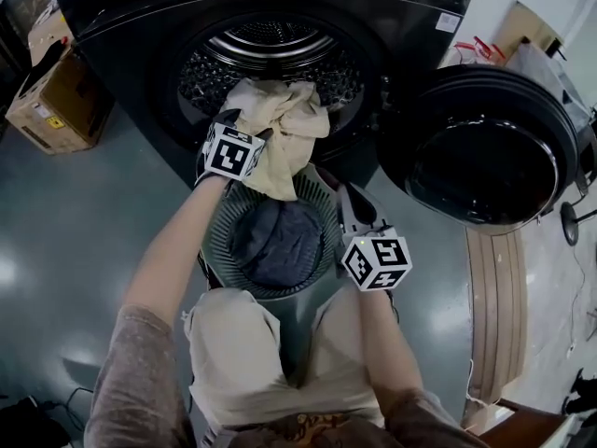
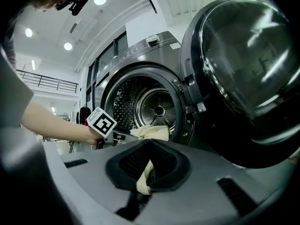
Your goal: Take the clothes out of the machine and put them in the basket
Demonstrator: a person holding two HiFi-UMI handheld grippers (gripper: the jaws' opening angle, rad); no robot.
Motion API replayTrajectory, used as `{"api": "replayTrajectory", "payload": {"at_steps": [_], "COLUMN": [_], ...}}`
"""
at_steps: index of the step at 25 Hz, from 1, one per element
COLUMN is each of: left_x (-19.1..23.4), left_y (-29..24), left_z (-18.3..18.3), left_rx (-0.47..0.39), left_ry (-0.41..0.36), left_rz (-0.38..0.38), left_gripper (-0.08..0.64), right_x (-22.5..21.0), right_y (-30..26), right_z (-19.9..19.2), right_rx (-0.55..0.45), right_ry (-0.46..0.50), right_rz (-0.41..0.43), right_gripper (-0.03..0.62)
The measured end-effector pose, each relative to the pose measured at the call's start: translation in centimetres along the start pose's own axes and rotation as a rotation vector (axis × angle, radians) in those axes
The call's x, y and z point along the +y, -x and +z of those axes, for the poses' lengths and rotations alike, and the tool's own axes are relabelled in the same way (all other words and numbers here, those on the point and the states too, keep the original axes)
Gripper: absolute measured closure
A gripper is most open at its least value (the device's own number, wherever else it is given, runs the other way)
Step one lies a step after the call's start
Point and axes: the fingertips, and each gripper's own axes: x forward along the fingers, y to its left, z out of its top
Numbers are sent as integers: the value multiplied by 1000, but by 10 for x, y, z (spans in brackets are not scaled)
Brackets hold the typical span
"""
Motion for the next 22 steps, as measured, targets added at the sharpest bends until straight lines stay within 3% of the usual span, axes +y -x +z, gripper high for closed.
{"api": "replayTrajectory", "payload": {"at_steps": [8,12,15,22], "left_x": [0,-9,-15,-46], "left_y": [-28,-27,-18,40], "left_z": [-7,-8,-5,13], "left_rx": [60,77,56,-3], "left_ry": [13,71,123,85], "left_rz": [-10,-53,-72,-185], "left_gripper": [239,368,521,534], "right_x": [-6,-4,-3,-7], "right_y": [3,2,3,3], "right_z": [4,3,3,0], "right_rx": [2,4,2,4], "right_ry": [6,7,10,3], "right_rz": [-13,-13,-9,-8], "right_gripper": [595,595,595,595]}}
